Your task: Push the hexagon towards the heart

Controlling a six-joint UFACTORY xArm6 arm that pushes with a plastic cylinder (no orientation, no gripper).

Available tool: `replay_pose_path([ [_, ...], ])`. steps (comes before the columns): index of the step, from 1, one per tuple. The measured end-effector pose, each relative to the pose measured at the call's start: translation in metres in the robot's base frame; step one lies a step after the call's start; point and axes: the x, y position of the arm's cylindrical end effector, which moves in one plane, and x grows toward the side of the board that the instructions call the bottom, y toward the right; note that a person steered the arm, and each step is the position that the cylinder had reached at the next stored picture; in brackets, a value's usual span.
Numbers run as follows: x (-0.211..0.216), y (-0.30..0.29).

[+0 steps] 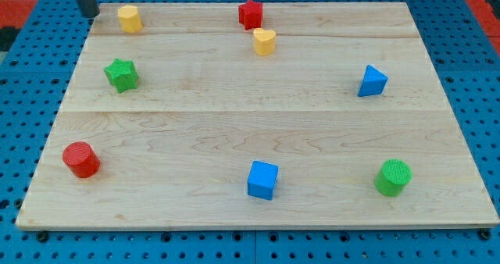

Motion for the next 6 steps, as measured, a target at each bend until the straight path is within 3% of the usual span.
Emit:
replay_pose_path([
  [2,0.019,0.091],
  [4,0.052,0.063],
  [6,0.057,0.168],
])
